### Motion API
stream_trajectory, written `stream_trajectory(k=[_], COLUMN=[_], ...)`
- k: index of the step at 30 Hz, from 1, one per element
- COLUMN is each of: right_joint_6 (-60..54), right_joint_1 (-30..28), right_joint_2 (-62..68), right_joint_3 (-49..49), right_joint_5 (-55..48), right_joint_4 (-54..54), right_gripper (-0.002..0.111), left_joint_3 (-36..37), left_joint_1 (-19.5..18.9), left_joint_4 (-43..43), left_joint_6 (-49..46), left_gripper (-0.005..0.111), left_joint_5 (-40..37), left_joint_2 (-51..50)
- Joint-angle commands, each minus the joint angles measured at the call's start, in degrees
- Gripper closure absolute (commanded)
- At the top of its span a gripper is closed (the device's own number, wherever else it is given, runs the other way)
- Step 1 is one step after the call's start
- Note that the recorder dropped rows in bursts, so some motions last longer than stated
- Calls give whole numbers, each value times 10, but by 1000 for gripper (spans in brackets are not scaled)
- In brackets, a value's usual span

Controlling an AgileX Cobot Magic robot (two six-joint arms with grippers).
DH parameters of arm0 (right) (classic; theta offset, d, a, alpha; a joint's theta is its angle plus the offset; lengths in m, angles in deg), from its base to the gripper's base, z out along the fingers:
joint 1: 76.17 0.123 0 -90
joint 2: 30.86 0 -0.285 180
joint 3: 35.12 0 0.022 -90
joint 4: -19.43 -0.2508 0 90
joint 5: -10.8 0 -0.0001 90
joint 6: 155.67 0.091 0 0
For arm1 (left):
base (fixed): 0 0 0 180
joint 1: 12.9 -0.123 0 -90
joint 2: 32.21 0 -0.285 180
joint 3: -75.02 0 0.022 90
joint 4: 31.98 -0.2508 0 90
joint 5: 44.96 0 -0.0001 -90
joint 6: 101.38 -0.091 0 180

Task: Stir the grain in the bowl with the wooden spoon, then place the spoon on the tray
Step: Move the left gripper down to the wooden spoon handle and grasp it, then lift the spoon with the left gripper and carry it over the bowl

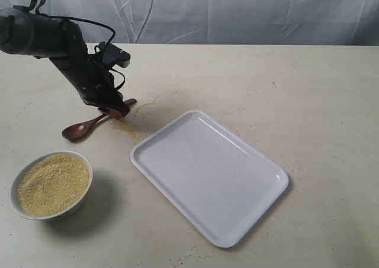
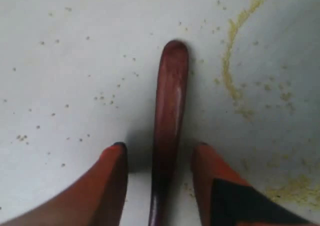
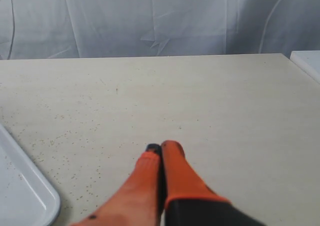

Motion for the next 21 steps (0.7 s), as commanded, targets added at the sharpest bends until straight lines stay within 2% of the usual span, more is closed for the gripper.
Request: stream_trajectory(k=[1,4,5,7,9,13,15,18,21], right_joint_6=[-1,-1,-1,-1,-1,-1,-1,-1,-1], right_joint_1=[2,2,2,2,2,2,2,2,2], right_joint_2=[-4,-4,-4,-4,-4,-4,-4,-4,-4], right_joint_3=[-1,-1,-1,-1,-1,-1,-1,-1,-1], right_joint_5=[7,7,7,7,7,7,7,7,7], right_joint_4=[0,0,0,0,0,-1,-1,-1,-1], right_gripper=[108,108,108,108,108,108,108,108,108], left_joint_3=[-1,-2,-9,-11,-11,-11,-11,-7,48], left_joint_1=[2,2,1,1,1,-15,-47,-106,-145], left_joint_4=[-18,-26,-33,-37,-25,-21,-21,-15,54], left_joint_6=[-2,-2,-2,0,2,44,91,178,210], left_gripper=[83,98,107,107,107,107,107,107,107], left_joint_5=[-17,-59,-105,-151,-161,-113,-92,-115,-119], left_joint_2=[0,1,11,44,97,220,273,318,366])
